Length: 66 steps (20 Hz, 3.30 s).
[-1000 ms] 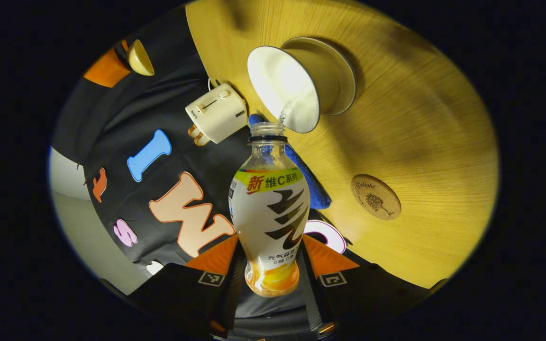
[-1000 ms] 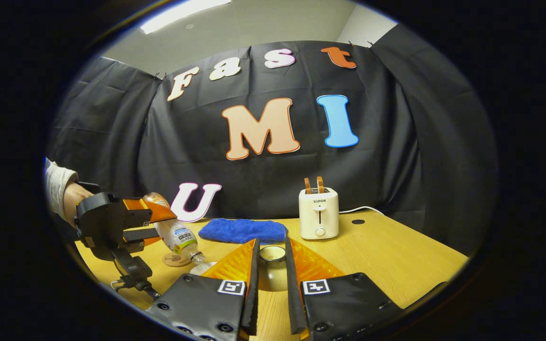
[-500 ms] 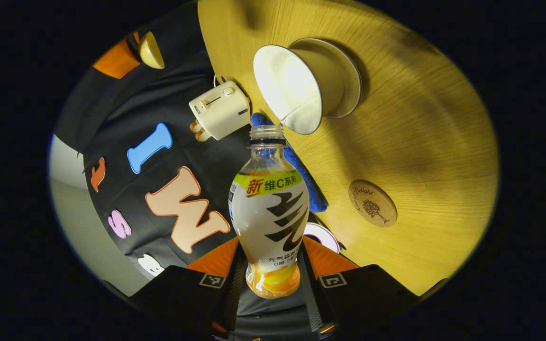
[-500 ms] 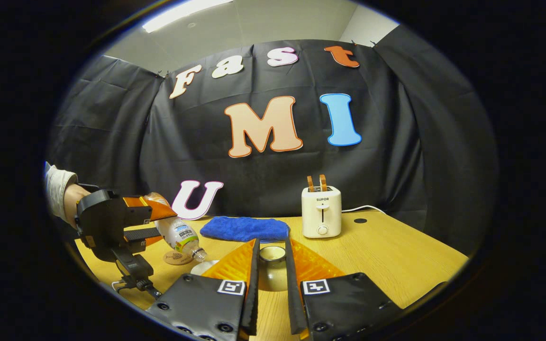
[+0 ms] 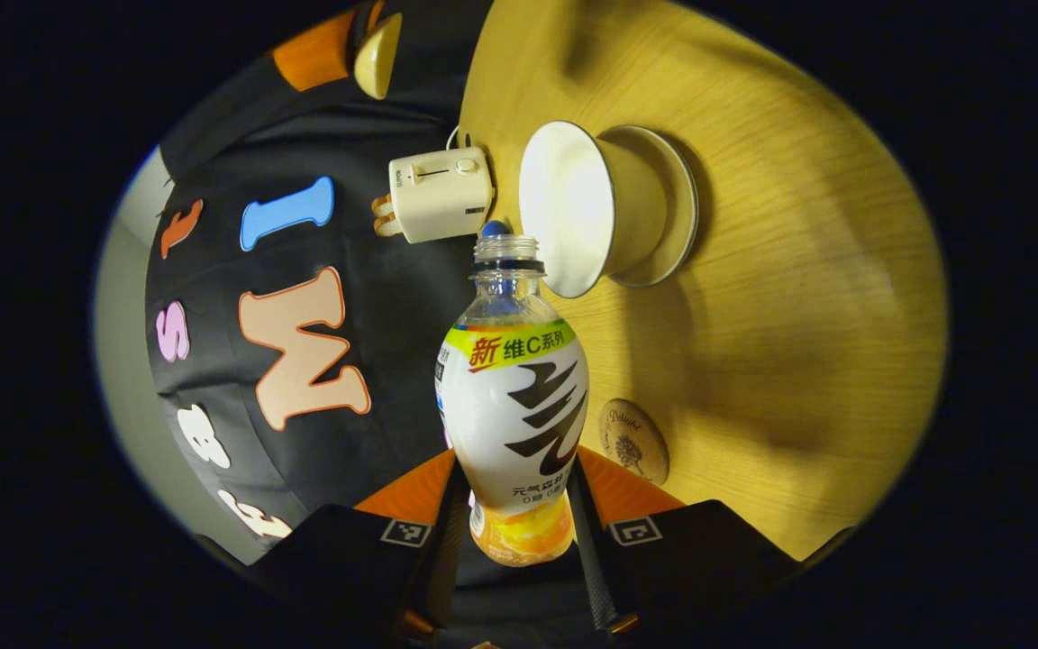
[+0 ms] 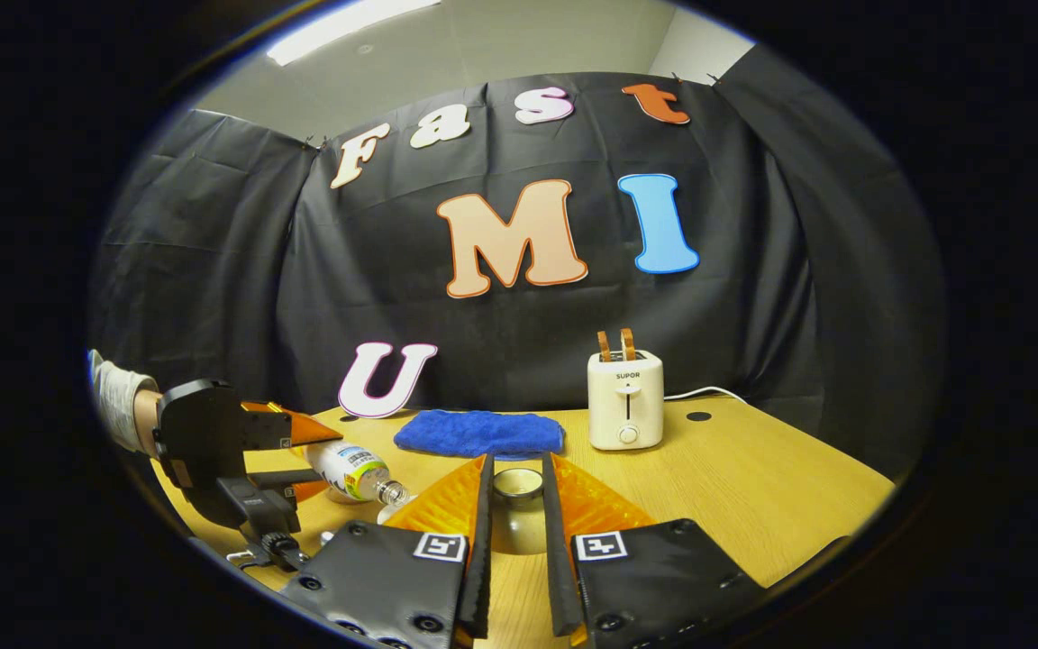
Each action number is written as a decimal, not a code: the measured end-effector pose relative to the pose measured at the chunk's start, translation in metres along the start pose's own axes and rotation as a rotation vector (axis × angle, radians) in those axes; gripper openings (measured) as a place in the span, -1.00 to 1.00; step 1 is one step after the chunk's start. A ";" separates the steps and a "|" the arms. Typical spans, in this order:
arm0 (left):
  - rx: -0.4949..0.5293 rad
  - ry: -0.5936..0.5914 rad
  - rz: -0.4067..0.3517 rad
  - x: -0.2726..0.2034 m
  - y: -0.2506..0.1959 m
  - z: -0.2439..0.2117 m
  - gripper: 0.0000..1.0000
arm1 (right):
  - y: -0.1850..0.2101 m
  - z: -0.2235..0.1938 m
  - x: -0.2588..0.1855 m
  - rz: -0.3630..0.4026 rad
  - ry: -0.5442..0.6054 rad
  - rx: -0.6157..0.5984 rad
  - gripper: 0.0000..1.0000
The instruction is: Open the teacup lid with one hand, grasp the water bottle and pour water into the teacup with the other hand; after pouring, place the water bottle on the coaster and then close the teacup lid.
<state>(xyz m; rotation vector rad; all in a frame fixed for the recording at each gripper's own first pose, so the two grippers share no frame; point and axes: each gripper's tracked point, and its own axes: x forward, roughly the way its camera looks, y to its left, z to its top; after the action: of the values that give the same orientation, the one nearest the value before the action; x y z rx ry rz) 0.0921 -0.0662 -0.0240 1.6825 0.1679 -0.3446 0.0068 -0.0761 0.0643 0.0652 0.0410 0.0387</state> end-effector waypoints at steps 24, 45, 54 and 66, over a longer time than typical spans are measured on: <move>-1.227 -0.160 0.007 0.003 0.032 0.004 0.12 | 0.001 -0.001 -0.001 0.001 0.009 0.008 -0.40; -1.709 -0.115 0.101 0.056 0.023 -0.048 0.14 | -0.017 -0.006 0.001 -0.035 0.027 0.020 -0.40; -1.714 -0.096 0.085 0.055 0.015 -0.049 0.33 | -0.013 -0.014 0.005 -0.030 0.047 0.017 -0.41; -1.649 -0.081 0.088 0.045 0.008 -0.045 0.97 | -0.001 -0.015 0.005 0.002 0.047 0.010 -0.43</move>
<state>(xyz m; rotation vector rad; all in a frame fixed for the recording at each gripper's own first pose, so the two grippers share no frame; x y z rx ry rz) 0.1428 -0.0266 -0.0258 0.0437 0.2183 -0.0996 0.0109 -0.0760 0.0495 0.0744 0.0876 0.0420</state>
